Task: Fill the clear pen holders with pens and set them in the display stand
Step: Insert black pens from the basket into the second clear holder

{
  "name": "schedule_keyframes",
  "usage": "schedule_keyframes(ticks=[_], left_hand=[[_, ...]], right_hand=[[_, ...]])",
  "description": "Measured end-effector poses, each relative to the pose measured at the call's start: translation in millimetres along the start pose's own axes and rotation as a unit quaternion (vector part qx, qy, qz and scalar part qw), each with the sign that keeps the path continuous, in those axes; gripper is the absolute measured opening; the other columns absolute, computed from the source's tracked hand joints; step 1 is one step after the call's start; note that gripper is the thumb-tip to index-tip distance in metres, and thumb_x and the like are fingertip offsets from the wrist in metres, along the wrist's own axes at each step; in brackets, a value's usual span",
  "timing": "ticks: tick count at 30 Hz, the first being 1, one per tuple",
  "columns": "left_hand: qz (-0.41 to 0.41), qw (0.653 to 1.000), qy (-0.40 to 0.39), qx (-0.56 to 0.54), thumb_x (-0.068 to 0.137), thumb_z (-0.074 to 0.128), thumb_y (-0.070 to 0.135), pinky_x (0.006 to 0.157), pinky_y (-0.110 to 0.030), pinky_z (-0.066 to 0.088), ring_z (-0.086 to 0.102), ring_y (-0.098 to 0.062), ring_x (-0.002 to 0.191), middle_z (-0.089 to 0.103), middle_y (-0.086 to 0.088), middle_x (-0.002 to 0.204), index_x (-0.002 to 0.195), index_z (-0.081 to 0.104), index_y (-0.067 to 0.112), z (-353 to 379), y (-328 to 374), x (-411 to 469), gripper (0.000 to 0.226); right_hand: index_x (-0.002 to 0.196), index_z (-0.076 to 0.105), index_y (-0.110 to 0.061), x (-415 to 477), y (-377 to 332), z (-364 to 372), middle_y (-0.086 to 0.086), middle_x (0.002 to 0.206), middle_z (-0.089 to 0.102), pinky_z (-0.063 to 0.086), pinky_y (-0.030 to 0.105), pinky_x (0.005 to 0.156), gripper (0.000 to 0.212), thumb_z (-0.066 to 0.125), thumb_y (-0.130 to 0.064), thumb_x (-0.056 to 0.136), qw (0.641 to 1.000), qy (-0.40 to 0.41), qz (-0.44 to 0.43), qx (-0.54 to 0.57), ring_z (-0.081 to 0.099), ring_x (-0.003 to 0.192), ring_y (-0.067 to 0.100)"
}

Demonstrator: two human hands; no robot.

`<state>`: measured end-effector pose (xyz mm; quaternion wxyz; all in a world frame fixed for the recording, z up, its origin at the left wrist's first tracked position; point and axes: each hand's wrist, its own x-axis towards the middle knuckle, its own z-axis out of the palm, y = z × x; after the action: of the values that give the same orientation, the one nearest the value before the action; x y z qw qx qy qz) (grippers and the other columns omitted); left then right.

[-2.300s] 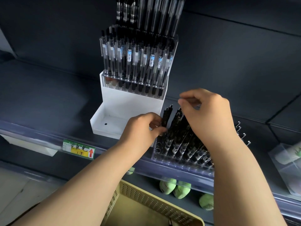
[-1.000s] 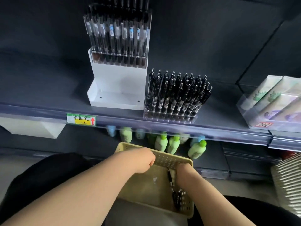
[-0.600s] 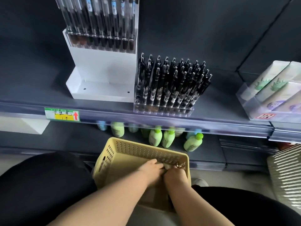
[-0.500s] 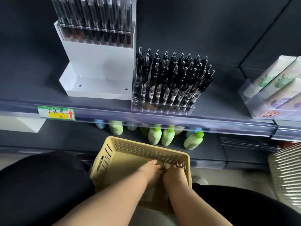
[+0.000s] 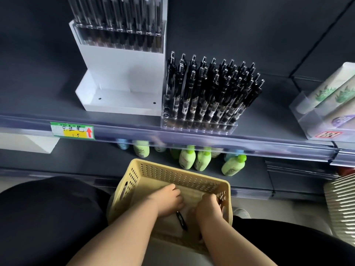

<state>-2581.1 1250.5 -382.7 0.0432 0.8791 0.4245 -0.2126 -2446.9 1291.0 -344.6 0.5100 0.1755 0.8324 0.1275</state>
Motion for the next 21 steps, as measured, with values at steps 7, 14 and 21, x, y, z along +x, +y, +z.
schedule_keyframes(ticks=[7,14,21], left_hand=[[-0.170,0.980,0.040,-0.095,0.090,0.041,0.001,0.096,-0.043,0.033,0.040,-0.032,0.118,0.041,-0.011,0.129,0.130,0.037,0.013,-12,-13,-47,0.042],[-0.321,0.887,0.261,-0.204,0.097,0.035,0.029,0.099,-0.032,0.038,0.048,-0.018,0.118,0.050,0.002,0.130,0.130,0.044,0.018,-87,-30,-87,0.036],[-0.337,0.764,0.461,-0.300,0.093,0.049,0.030,0.065,-0.014,0.041,0.052,-0.005,0.080,0.045,0.015,0.097,0.102,0.051,0.020,-154,-53,-132,0.014]], right_hand=[[0.120,0.059,-0.010,-20,20,-21,0.011,0.126,0.057,0.046,0.036,0.088,0.032,0.048,-0.007,0.090,0.965,0.121,0.065,0.222,0.054,0.116,0.028],[0.129,0.036,-0.013,-54,39,-57,0.005,0.101,0.063,0.042,0.030,0.065,0.042,0.046,-0.012,0.088,0.833,0.251,0.134,0.475,0.062,0.092,0.027],[0.086,0.042,-0.017,-92,69,-102,0.000,0.074,0.059,0.042,0.030,0.048,0.015,0.048,-0.030,0.093,0.690,0.427,0.073,0.579,0.057,0.060,0.018]])
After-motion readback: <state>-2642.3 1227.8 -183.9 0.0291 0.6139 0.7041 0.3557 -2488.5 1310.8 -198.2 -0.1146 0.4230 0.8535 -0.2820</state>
